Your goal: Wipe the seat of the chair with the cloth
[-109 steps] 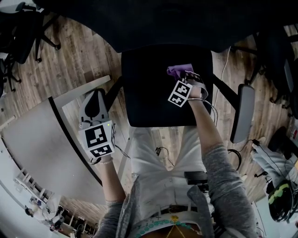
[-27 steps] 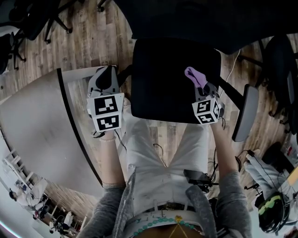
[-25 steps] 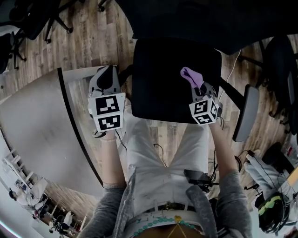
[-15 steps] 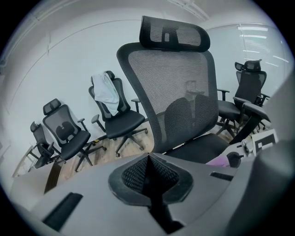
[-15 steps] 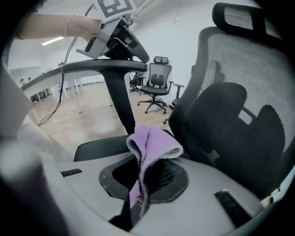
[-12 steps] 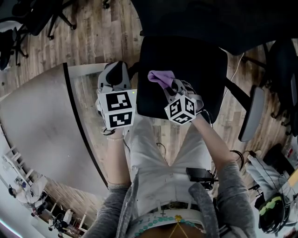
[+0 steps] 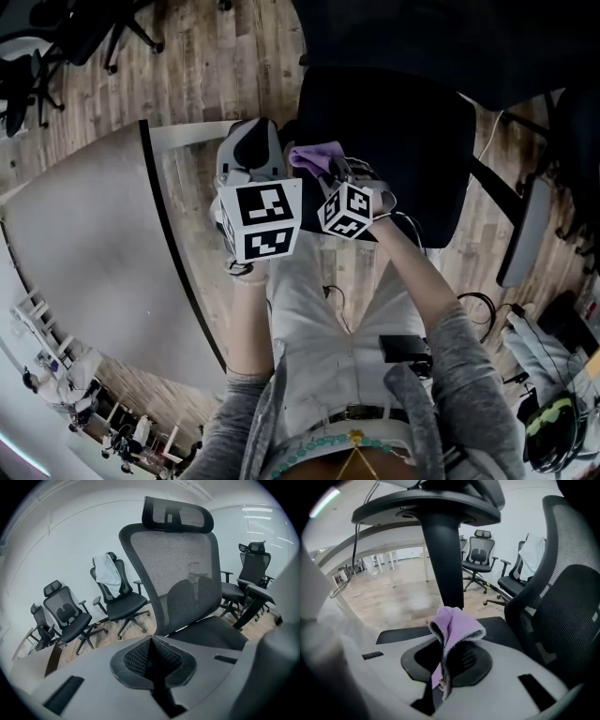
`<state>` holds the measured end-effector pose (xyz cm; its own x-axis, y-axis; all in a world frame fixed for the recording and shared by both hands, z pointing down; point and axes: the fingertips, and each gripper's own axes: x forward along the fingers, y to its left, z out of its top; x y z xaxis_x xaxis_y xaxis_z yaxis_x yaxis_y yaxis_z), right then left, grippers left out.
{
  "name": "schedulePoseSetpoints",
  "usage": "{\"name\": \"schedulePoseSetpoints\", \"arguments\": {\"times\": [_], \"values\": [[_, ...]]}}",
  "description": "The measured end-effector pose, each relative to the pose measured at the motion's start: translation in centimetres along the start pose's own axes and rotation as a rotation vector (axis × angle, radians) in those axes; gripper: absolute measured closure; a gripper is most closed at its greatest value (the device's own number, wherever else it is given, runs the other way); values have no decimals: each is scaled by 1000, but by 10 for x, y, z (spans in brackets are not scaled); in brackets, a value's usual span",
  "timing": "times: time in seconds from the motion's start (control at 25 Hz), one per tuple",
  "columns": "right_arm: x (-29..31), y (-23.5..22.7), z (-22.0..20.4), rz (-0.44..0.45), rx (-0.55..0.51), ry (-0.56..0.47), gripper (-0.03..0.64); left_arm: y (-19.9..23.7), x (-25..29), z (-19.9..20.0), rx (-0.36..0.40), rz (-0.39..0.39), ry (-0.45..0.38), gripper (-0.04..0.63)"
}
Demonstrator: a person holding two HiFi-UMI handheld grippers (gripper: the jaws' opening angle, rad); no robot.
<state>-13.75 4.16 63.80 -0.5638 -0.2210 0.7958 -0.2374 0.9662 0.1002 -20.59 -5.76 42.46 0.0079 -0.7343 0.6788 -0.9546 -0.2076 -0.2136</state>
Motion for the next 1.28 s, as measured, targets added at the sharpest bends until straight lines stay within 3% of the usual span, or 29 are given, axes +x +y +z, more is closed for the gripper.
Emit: {"name": "schedulePoseSetpoints", "arguments": {"times": [0.44, 1.28], "values": [[49, 20, -20, 59, -28, 150, 569, 0, -1, 2, 4, 1, -5, 588], [44, 16, -48, 42, -42, 197, 569, 0, 1, 1, 10, 6, -1, 588]]}}
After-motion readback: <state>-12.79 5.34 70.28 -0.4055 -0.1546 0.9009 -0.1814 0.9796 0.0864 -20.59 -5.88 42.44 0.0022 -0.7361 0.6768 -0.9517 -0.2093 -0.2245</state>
